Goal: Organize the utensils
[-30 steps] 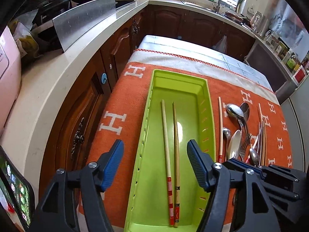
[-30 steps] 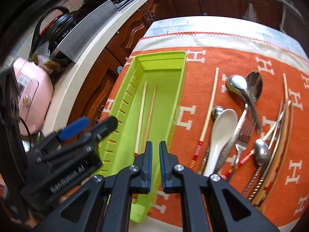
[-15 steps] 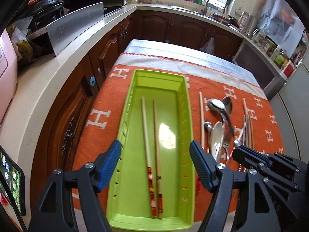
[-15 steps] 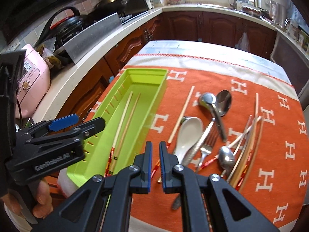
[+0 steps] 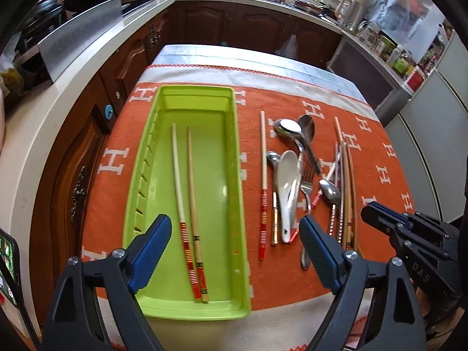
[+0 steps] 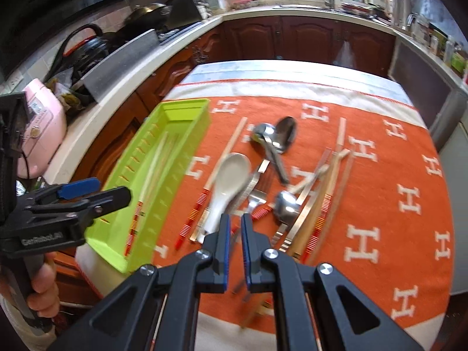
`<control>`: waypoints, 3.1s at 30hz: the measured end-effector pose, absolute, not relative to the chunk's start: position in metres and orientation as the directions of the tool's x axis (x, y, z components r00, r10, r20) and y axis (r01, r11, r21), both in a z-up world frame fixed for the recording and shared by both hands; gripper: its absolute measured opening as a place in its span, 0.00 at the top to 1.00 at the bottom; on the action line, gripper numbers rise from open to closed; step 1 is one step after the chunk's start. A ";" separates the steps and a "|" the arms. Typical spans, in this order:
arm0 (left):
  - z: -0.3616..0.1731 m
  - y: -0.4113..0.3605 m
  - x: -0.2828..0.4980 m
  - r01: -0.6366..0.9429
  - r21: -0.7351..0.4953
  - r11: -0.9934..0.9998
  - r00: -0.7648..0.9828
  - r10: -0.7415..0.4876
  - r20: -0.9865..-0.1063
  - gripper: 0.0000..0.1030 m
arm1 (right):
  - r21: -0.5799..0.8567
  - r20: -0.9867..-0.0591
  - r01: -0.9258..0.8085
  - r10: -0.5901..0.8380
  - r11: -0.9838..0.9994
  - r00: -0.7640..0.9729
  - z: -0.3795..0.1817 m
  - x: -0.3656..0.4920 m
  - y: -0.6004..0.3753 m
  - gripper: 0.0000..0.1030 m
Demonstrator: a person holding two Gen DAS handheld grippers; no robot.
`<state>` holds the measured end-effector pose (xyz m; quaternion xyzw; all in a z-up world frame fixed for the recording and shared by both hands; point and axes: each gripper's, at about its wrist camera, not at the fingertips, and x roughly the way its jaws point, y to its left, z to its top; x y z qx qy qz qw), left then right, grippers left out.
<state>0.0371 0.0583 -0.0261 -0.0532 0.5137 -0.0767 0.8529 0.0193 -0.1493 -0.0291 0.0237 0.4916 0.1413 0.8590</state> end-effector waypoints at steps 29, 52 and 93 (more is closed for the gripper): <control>-0.063 -0.055 0.067 0.257 -0.216 0.942 0.312 -0.292 -0.904 0.46 | 0.364 -0.855 0.005 0.332 0.931 0.398 -0.089 0.033 -0.269 0.88; -0.087 -0.083 0.073 0.309 -0.160 0.937 0.255 -0.244 -0.936 0.77 | 0.368 -0.864 0.016 0.336 0.930 0.375 -0.111 0.086 -0.251 0.83; -0.098 -0.130 0.076 0.388 -0.186 0.903 0.211 -0.284 -0.935 0.93 | 0.394 -0.857 0.068 0.339 0.917 0.388 -0.109 0.042 -0.286 0.94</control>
